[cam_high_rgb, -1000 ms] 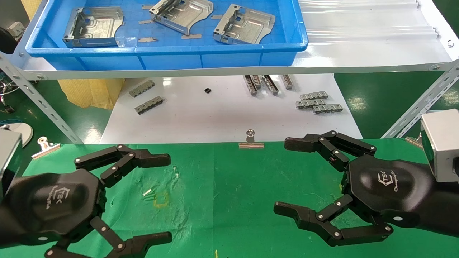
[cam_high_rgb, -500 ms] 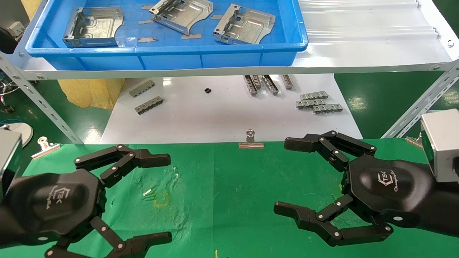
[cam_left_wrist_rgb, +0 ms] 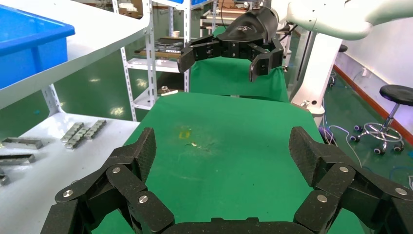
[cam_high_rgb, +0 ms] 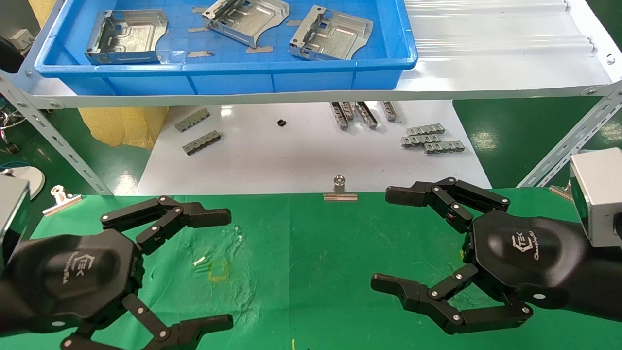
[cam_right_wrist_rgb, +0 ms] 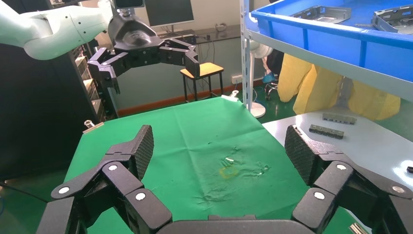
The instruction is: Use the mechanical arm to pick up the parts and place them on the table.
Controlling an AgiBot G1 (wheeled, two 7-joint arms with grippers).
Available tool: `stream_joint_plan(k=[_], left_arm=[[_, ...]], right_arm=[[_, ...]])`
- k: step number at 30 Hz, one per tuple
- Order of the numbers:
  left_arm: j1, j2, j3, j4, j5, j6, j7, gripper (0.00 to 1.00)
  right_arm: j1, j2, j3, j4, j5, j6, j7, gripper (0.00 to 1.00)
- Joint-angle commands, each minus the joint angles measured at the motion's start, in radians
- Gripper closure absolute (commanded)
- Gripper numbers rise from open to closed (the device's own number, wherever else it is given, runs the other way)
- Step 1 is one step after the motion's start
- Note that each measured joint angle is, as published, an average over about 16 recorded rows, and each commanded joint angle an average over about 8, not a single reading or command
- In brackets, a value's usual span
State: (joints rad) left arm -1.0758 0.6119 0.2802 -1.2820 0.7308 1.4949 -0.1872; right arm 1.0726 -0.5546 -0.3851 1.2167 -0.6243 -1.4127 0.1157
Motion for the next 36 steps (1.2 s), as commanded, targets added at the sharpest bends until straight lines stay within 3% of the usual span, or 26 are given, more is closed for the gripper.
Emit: stream_joint_plan(k=[1,36], left_arm=[[0.0,0.0,0.0,0.0,0.0,0.0,0.0,0.0],[0.0,0.0,0.0,0.0,0.0,0.0,0.0,0.0]], right_arm=[[0.0,0.0,0.0,0.0,0.0,0.0,0.0,1.0],[0.0,0.0,0.0,0.0,0.0,0.0,0.0,1.0]])
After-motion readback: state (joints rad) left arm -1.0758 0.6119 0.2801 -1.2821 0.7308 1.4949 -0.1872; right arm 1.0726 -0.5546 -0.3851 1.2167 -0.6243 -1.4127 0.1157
